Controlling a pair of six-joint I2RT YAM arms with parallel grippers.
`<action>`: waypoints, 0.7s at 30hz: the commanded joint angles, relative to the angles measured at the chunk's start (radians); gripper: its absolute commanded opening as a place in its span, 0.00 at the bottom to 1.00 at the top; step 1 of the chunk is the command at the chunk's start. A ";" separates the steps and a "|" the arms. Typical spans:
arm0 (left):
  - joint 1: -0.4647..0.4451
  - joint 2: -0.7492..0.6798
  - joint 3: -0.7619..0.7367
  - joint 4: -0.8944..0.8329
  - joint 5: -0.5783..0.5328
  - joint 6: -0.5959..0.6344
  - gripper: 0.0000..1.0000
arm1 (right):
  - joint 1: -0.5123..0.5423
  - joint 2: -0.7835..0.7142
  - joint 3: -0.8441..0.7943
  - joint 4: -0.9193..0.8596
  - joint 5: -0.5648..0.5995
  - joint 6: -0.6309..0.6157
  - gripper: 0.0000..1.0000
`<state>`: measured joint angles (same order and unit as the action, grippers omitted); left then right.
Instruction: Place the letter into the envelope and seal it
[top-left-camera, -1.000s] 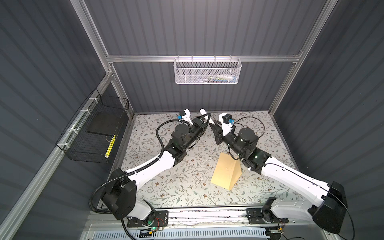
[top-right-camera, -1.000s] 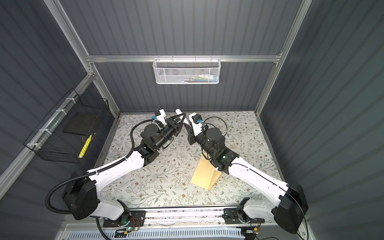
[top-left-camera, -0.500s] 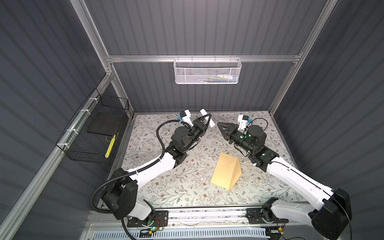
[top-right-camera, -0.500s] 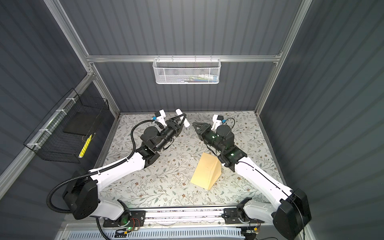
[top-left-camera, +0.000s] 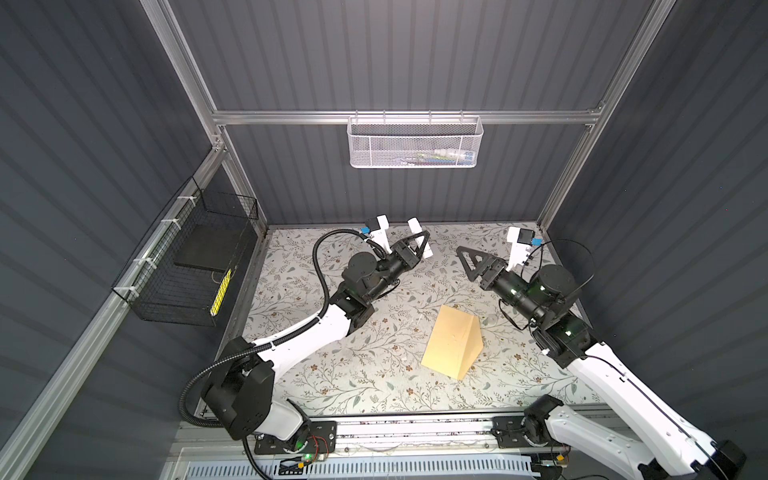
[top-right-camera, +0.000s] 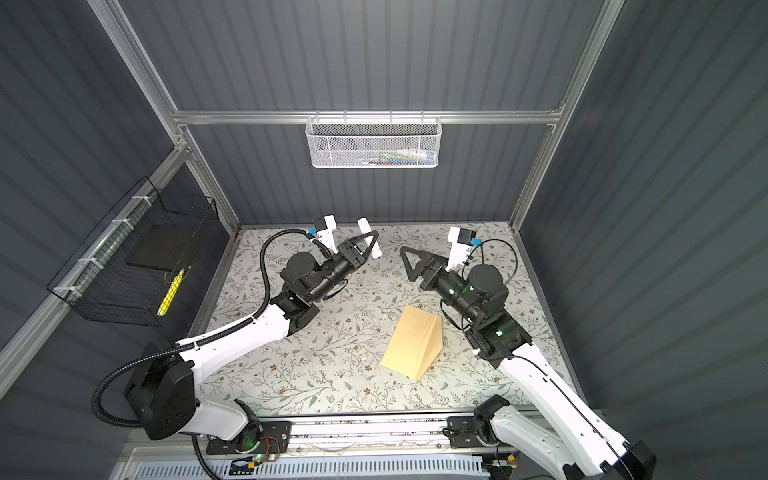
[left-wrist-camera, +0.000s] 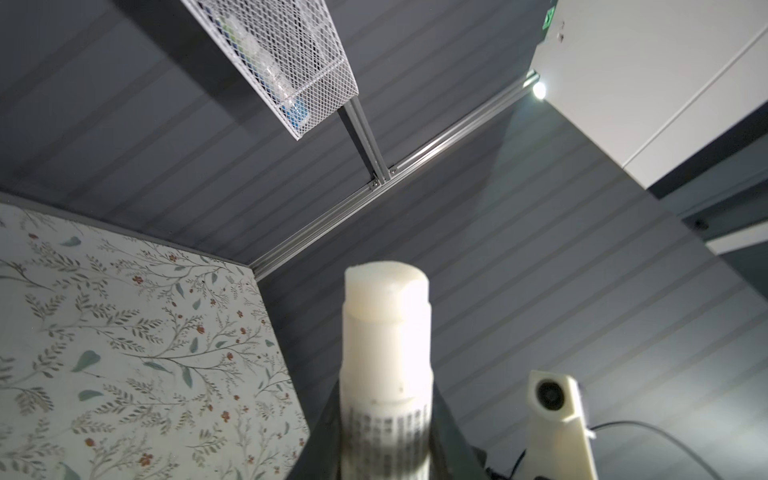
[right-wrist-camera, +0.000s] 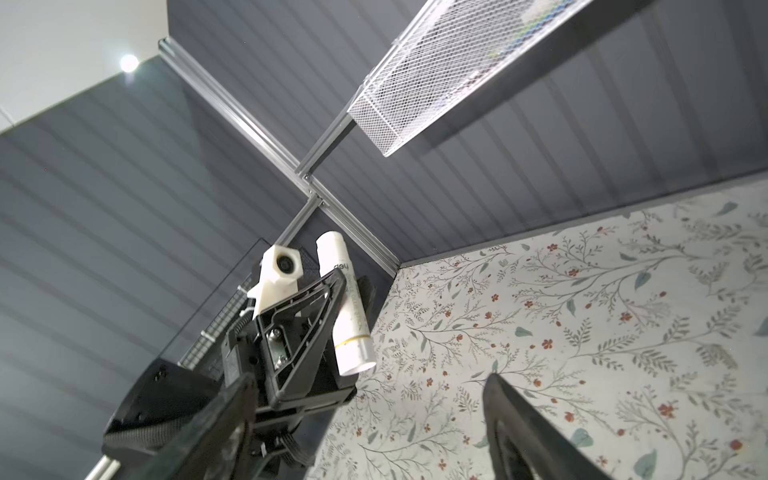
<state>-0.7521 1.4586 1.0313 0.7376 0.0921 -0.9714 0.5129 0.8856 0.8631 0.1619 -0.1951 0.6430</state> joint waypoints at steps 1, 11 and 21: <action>-0.006 -0.074 0.025 0.014 0.097 0.248 0.00 | 0.001 -0.043 -0.075 0.029 -0.109 -0.382 0.89; -0.007 -0.101 0.027 0.012 0.131 0.295 0.00 | 0.001 -0.024 -0.173 0.265 -0.256 -0.445 0.99; -0.005 -0.035 0.016 0.082 0.046 -0.012 0.00 | 0.054 0.118 -0.099 0.361 -0.229 -0.442 0.99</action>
<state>-0.7540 1.4025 1.0328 0.7631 0.1719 -0.8574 0.5476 0.9878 0.7273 0.4618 -0.4259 0.2211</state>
